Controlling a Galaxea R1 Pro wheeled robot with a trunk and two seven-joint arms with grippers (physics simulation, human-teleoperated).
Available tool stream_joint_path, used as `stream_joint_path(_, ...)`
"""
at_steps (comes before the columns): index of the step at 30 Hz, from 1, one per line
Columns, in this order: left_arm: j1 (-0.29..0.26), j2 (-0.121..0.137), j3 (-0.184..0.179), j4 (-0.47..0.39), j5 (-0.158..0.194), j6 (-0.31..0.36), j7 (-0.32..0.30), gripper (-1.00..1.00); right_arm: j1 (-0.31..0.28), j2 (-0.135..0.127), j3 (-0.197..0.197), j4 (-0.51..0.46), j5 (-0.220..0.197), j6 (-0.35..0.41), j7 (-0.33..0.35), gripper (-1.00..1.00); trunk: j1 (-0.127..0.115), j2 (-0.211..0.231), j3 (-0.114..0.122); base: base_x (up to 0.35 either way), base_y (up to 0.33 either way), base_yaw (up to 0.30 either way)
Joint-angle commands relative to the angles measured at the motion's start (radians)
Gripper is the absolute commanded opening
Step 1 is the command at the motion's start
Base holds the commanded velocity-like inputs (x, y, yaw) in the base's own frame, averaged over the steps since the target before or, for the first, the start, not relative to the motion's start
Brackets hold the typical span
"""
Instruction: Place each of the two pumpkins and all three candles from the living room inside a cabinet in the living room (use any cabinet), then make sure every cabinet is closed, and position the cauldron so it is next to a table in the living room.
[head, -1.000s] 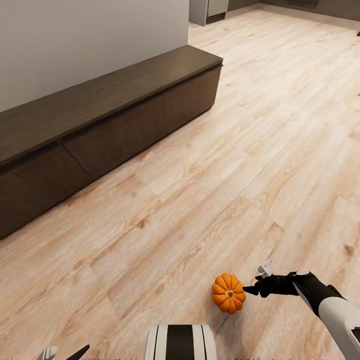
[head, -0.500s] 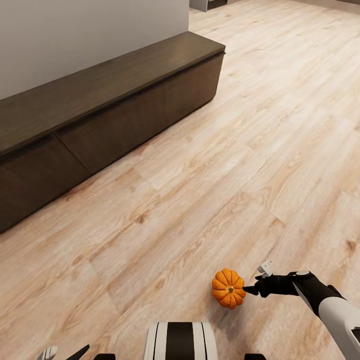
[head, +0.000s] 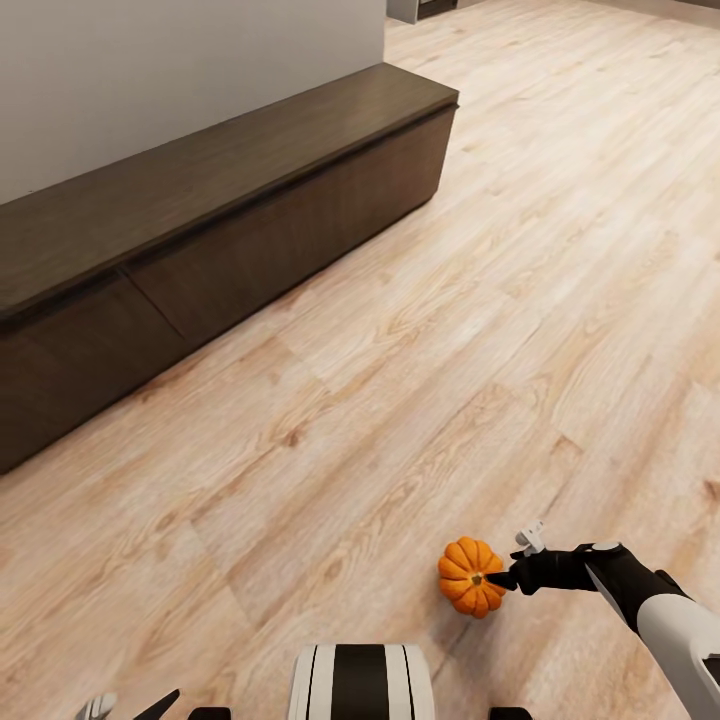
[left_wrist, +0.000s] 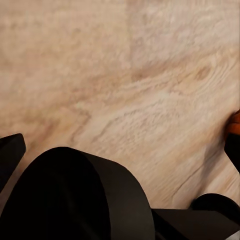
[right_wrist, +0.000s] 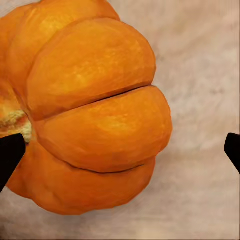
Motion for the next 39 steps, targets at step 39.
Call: stream_joint_path(39, 0.0, 0.0, 0.002, 0.0, 0.0, 0.005, -0.003, 1.0, 0.0, 0.0, -0.005, -0.002, 0.002, 0.01, 0.005, 1.0, 0.0, 0.0, -0.001, 0.005, 0.058, 0.0)
